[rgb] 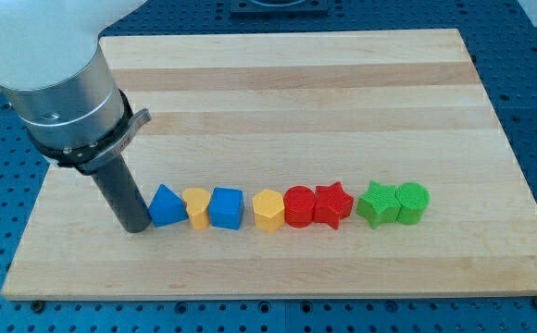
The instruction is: Move the green star and green circle into the red star
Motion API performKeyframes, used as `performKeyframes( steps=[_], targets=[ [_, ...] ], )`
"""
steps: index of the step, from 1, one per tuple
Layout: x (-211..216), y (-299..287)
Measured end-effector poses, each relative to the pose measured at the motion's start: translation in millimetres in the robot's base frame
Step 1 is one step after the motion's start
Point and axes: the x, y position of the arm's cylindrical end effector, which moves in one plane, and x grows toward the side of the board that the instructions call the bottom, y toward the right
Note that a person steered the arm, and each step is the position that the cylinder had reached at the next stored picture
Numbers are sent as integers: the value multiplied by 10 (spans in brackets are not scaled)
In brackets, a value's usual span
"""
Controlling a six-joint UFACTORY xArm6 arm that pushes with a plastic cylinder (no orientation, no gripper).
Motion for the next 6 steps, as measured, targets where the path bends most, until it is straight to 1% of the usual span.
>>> performKeyframes(
  steps=[1, 3, 4, 5, 6],
  targets=[
    [4, 105],
    [82, -20],
    [336, 295],
    [388, 749],
    [388, 975]
  ],
)
